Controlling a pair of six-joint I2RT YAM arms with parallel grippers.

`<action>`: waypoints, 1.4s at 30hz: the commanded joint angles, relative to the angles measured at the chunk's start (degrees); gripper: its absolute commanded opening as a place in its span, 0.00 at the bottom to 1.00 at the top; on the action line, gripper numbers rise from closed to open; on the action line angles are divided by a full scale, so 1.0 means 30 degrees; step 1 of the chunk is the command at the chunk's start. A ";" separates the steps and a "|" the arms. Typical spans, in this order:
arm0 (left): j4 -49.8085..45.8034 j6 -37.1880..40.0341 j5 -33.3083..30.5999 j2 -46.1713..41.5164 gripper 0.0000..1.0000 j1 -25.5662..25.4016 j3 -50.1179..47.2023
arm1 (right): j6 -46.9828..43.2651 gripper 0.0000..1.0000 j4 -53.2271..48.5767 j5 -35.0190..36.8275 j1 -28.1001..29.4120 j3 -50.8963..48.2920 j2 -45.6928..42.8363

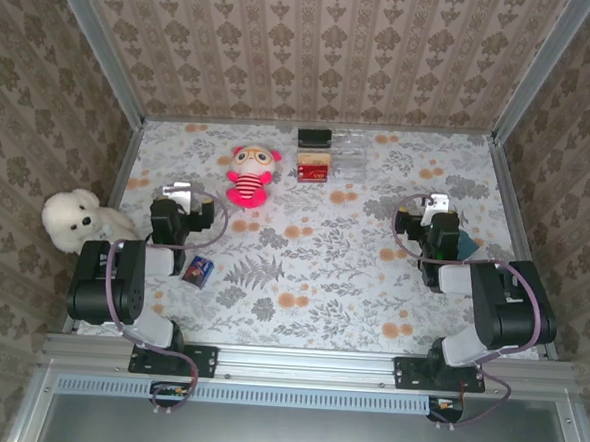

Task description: Take the credit cards out of the card holder

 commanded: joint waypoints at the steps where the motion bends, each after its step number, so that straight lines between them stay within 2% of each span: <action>1: 0.0043 0.0308 -0.0062 0.0090 1.00 -0.0018 0.0263 | 0.0124 1.00 -0.0048 -0.0170 -0.0081 0.0350 0.0145; 23: 0.0048 0.0294 -0.0048 0.0073 1.00 -0.0032 0.0234 | 0.0142 1.00 0.0149 -0.0229 -0.0089 0.0213 0.0056; 26: 0.0263 0.0192 -0.0282 0.0025 1.00 -0.0034 0.0106 | 0.0378 1.00 0.1455 0.0432 -0.0080 -0.0636 -0.0402; 29: 0.0990 0.0050 -0.0595 -0.0518 1.00 -0.0020 -0.0517 | 0.0784 1.00 0.0595 0.1558 -0.0081 -0.0968 -0.1885; 31: 0.0565 -0.0061 -0.1117 -0.1515 1.00 -0.0063 -0.0728 | 0.1035 1.00 -0.1021 0.2198 -0.0096 -0.0733 -0.3374; 34: -0.1912 -0.0526 -0.2111 -0.3936 1.00 -0.0115 -0.0562 | 0.1790 1.00 -0.5955 0.3753 -0.0083 0.0814 -0.5216; 38: -0.6619 -0.1888 -0.2588 -0.7936 1.00 -0.0122 0.0468 | 0.5360 1.00 -1.5726 0.6377 -0.0154 0.5005 -0.6496; 40: -0.8830 -0.2633 -0.2331 -0.9435 1.00 -0.0151 0.1234 | 0.7151 1.00 -1.9936 0.6385 -0.0298 0.7251 -0.6304; 42: -1.1316 -0.3752 -0.2080 -1.0686 1.00 -0.0167 0.2291 | 0.7807 1.00 -2.2687 0.5684 -0.0360 0.8989 -0.5743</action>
